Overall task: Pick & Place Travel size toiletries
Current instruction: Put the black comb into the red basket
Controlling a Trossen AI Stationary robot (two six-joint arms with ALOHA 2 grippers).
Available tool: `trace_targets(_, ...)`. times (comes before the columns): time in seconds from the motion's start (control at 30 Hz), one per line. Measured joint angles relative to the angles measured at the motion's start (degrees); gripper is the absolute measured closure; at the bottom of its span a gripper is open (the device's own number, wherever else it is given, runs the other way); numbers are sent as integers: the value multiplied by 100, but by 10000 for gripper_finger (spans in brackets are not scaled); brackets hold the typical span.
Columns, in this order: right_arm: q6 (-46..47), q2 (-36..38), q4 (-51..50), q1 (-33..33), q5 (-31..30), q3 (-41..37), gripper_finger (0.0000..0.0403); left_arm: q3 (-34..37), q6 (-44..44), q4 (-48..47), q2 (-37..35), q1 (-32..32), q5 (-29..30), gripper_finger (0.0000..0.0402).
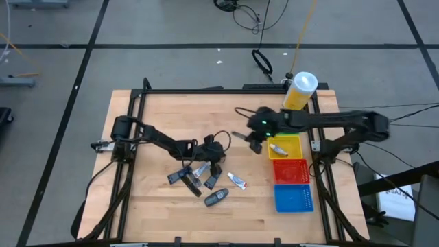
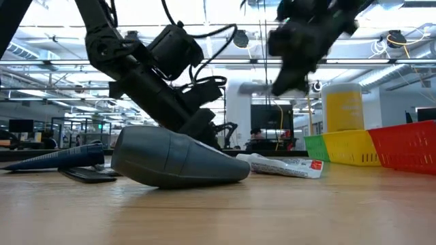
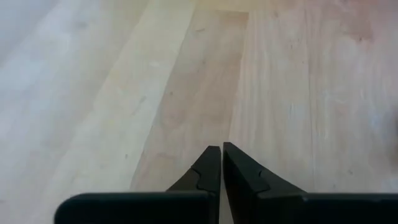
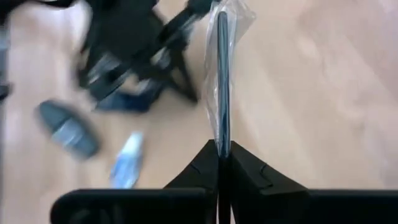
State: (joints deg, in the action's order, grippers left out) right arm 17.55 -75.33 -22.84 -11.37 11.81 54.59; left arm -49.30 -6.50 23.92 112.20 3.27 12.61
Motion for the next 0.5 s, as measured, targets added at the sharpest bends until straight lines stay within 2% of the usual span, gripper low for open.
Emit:
trace_targets(0.13,589,1002,-1779,540,79,2,396,0,177,19,0,194,616,380)
trace_targets(0.3,2030,1705,-4094,1530,340,1,395,0,175,63,33,253,820,380)
trace_targets(0.4,2601,1791,-4610,2071,417,-107,391,2,173,64,33,247,829,380)
trace_targets(0.5,2619,1733,-4449,2345,674,-382,391,2,173,72,33,247,845,380)
